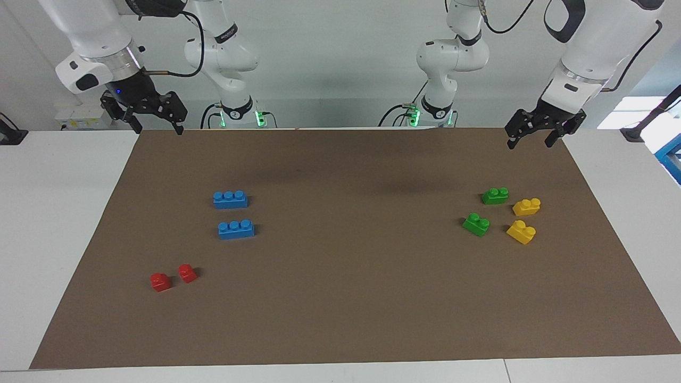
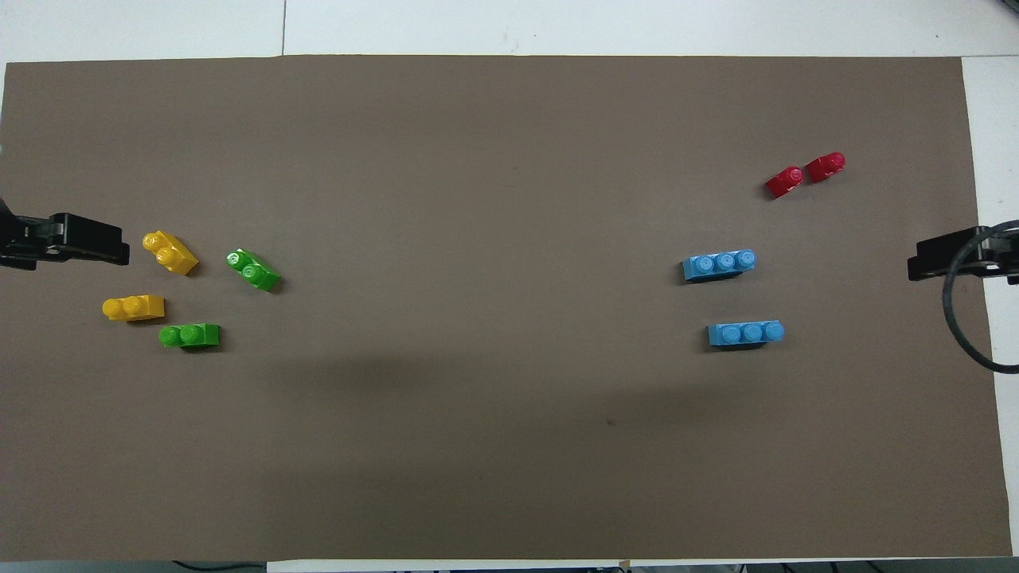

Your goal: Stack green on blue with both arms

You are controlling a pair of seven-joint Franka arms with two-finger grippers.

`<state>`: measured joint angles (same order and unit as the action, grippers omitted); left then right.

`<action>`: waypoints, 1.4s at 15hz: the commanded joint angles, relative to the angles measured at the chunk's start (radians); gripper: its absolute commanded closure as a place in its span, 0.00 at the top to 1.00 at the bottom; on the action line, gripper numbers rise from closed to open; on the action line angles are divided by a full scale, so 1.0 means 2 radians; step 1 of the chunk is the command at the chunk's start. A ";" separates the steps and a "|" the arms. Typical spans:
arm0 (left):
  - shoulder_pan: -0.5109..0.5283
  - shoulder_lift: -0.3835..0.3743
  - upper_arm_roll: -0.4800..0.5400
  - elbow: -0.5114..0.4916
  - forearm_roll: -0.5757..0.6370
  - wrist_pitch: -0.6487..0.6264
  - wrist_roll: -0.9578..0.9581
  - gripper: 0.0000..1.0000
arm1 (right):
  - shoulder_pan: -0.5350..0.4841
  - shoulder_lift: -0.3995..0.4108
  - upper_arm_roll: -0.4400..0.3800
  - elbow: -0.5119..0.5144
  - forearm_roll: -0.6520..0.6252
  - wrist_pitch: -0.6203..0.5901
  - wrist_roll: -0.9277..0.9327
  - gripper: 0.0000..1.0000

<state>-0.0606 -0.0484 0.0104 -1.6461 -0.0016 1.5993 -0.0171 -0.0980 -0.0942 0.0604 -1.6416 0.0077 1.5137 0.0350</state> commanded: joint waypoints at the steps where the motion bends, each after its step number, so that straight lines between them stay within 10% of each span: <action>1: -0.004 -0.013 0.002 -0.014 -0.001 -0.003 0.000 1.00 | -0.005 -0.013 0.003 -0.014 -0.002 0.005 -0.007 1.00; 14: 0.002 -0.023 0.003 -0.017 -0.001 -0.019 0.001 1.00 | -0.012 -0.020 0.002 -0.018 -0.001 0.005 -0.026 0.98; 21: 0.013 -0.027 0.005 -0.027 -0.001 -0.024 -0.055 1.00 | -0.007 0.003 0.003 -0.049 -0.001 0.098 0.136 0.96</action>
<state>-0.0423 -0.0688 0.0219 -1.6561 -0.0016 1.5550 -0.0577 -0.1069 -0.0997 0.0605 -1.7044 0.0077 1.6611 0.2173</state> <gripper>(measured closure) 0.000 0.004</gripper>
